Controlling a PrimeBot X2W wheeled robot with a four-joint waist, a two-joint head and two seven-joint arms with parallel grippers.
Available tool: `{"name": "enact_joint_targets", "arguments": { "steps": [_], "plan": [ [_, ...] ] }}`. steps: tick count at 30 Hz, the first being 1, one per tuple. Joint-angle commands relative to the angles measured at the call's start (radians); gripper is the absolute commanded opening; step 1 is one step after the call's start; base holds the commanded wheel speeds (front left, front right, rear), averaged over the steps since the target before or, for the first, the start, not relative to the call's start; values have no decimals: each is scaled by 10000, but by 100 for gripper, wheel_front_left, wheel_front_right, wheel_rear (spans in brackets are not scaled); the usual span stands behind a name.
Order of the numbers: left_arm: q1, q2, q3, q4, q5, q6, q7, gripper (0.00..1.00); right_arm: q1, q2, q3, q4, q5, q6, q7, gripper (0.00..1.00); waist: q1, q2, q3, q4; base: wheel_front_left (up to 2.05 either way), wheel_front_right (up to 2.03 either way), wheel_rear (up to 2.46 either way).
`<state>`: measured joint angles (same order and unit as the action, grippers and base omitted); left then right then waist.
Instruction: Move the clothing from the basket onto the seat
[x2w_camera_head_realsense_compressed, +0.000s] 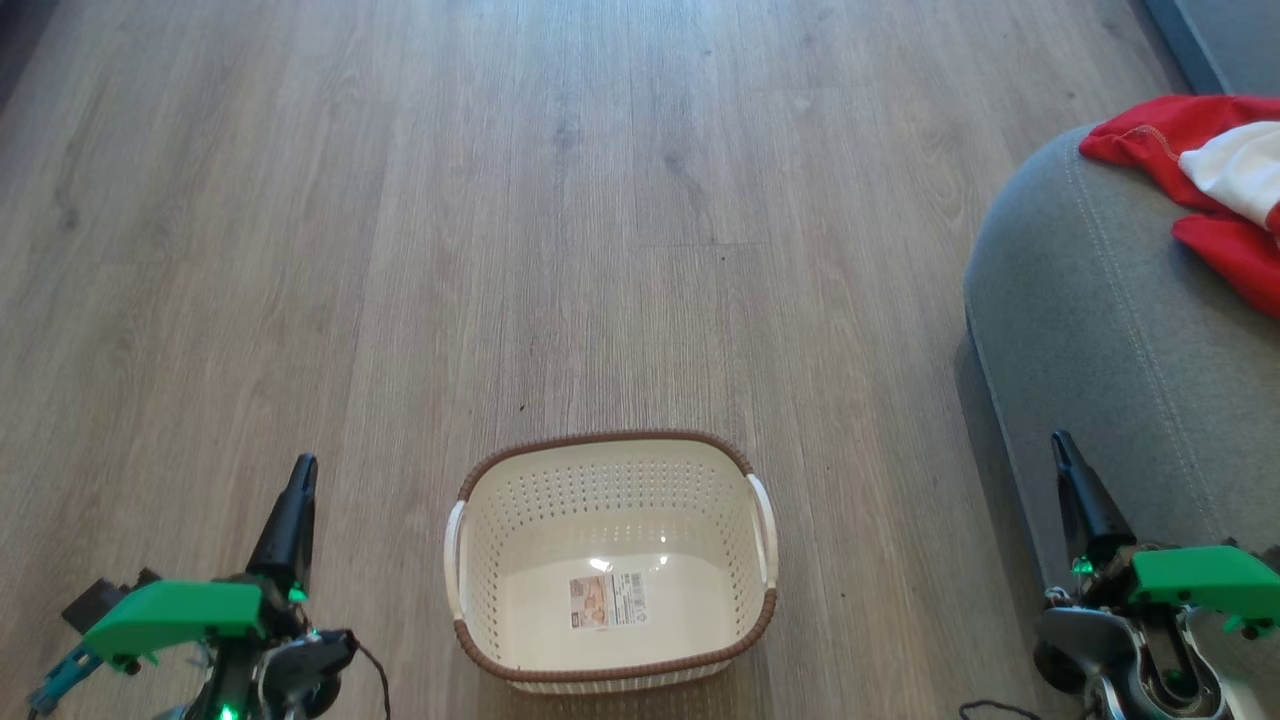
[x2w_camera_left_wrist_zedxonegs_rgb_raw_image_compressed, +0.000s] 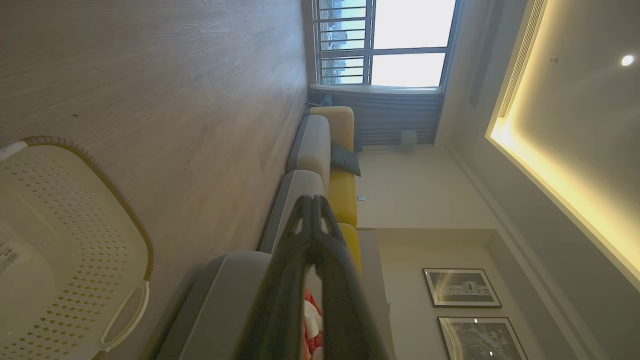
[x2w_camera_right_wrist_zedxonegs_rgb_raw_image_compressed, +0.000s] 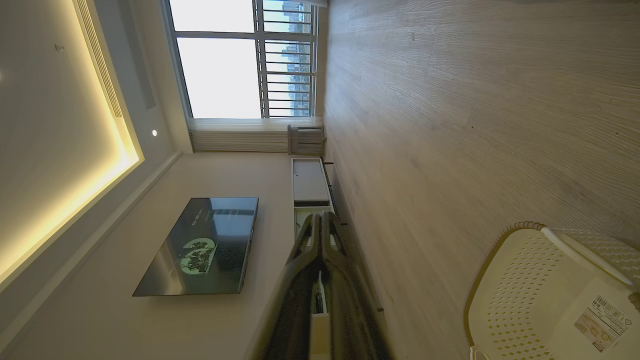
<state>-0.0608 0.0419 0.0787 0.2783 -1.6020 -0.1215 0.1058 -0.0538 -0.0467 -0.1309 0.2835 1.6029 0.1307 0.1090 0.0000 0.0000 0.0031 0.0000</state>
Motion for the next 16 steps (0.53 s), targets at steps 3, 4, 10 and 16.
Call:
{"name": "enact_joint_targets", "arguments": {
  "steps": [3, 4, 10, 16],
  "plan": [
    [-472, 83, 350, -332, -67, -92, 74, 0, -541, -35, 172, -387, 58, 0, 41, 0, 0, 0, 0, 0, 0, 0, 0],
    [-472, 83, 350, -332, -67, -92, 74, 0, -541, -35, 172, -387, 58, 0, 41, 0, 0, 0, 0, 0, 0, 0, 0],
    [-472, 83, 350, -332, -67, -92, 74, 0, -541, -35, 172, -387, 58, 0, 41, 0, 0, 0, 0, 0, 0, 0, 0],
    [-472, 83, 350, -332, -67, -92, 74, 0, -541, -35, 172, -387, 58, 0, 41, 0, 0, 0, 0, 0, 0, 0, 0]
  ]
}}
